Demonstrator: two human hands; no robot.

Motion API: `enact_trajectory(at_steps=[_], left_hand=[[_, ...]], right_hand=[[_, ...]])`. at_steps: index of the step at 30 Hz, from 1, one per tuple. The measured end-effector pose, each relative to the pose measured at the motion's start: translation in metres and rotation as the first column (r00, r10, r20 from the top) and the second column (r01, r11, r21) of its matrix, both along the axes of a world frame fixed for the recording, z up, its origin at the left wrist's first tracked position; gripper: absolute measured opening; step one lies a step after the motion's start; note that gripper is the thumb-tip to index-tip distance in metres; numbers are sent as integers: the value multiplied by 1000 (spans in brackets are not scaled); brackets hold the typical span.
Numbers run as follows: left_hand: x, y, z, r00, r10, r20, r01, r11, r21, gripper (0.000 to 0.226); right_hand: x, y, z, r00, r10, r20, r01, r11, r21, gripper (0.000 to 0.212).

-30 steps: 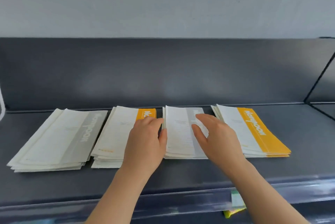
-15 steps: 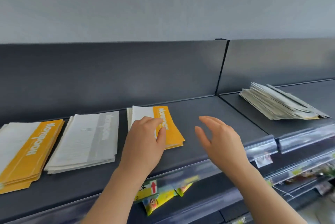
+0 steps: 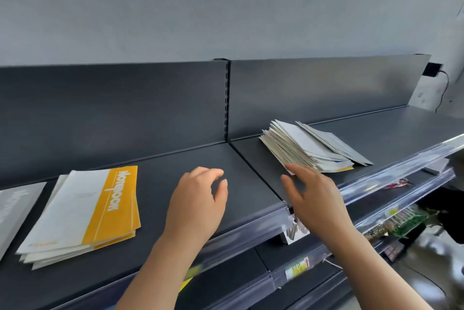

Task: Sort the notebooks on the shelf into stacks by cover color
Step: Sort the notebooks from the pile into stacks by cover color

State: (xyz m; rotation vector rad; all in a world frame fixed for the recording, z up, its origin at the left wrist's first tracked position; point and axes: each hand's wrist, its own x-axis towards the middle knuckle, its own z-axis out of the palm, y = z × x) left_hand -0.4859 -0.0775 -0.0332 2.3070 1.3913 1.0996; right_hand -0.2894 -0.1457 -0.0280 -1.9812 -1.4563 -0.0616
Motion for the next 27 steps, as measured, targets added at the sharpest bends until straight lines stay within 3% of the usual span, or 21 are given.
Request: enact_trajectory(at_steps=[7, 13, 18, 23, 27], left_hand=[[81, 39, 12, 993, -121, 16, 121, 993, 7, 28], [152, 62, 23, 976, -219, -2, 219, 976, 0, 27], [208, 69, 20, 962, -267, -52, 266, 964, -28, 34], [259, 75, 16, 977, -194, -89, 190, 980, -57, 32], [284, 87, 7, 981, -14, -191, -6, 994, -106, 13]], right_hand=[[69, 26, 8, 997, -82, -4, 82, 996, 34, 35], [141, 45, 8, 983, -140, -120, 146, 989, 36, 35], [210, 67, -3, 965, -173, -199, 158, 984, -86, 38], [270, 102, -19, 983, -63, -170, 2, 942, -335, 30], [289, 110, -29, 950, 108, -292, -187, 948, -256, 29]])
